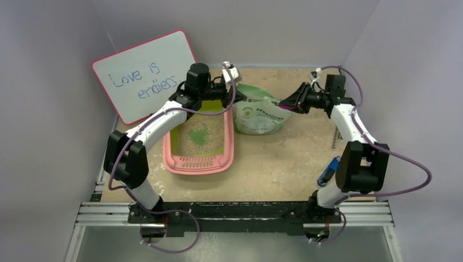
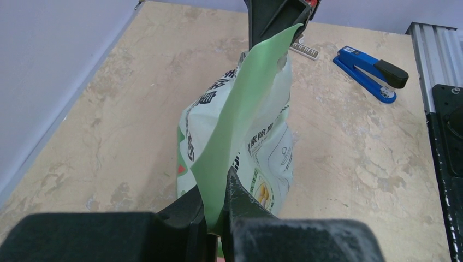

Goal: Fill the litter box with clean litter
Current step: 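Scoop the cat litter from the cat litter bag.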

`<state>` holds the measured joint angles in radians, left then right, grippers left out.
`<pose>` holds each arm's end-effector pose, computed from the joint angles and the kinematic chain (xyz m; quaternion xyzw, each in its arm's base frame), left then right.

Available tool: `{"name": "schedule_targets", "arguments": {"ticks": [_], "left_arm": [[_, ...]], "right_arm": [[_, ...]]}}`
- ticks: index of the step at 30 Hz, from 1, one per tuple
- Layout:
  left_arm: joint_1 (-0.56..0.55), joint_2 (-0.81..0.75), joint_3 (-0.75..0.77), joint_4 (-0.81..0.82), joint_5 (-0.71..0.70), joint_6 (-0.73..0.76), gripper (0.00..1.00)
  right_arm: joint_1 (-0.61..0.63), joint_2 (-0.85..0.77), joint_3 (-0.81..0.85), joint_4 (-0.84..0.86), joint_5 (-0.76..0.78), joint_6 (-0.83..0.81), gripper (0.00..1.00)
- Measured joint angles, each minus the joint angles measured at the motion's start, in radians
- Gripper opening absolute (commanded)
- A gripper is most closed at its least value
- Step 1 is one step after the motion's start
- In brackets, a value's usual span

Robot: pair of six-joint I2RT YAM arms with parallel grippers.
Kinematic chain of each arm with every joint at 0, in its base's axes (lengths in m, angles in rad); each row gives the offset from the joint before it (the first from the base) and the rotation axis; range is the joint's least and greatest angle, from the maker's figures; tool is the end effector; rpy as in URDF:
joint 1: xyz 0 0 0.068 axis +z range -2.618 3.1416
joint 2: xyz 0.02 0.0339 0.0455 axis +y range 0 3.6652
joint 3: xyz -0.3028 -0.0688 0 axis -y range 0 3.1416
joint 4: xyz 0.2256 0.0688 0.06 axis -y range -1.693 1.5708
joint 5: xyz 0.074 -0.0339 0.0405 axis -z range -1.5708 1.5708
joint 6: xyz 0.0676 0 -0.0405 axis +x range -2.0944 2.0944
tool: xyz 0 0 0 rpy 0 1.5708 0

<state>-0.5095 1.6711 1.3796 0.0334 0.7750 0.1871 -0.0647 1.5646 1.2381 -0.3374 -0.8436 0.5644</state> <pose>0.3278 -0.2373 0.3762 0.4671 0.6107 -0.3862 0.5096 0.3473 0.0281 0.3275 0.0832 0.8354 0.4554 0.2963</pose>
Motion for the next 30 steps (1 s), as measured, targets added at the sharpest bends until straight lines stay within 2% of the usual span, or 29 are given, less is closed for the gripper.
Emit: {"name": "schedule_targets", "arguments": {"ticks": [6, 12, 16, 26, 30], "left_arm": [[-0.003, 0.000, 0.003, -0.010, 0.008, 0.000, 0.00], [-0.003, 0.000, 0.004, -0.013, 0.006, 0.000, 0.00], [-0.003, 0.000, 0.005, -0.013, 0.007, -0.001, 0.00], [-0.003, 0.000, 0.006, -0.014, 0.006, -0.001, 0.00], [-0.003, 0.000, 0.006, -0.014, 0.007, -0.002, 0.00]], "right_arm": [[-0.109, -0.061, -0.202, 0.347, -0.233, 0.267, 0.00], [-0.209, -0.144, -0.347, 0.697, -0.353, 0.536, 0.00], [-0.237, -0.163, -0.383, 0.788, -0.372, 0.615, 0.00], [-0.351, -0.234, -0.495, 0.861, -0.407, 0.712, 0.00], [-0.365, -0.234, -0.569, 1.014, -0.406, 0.837, 0.00]]}}
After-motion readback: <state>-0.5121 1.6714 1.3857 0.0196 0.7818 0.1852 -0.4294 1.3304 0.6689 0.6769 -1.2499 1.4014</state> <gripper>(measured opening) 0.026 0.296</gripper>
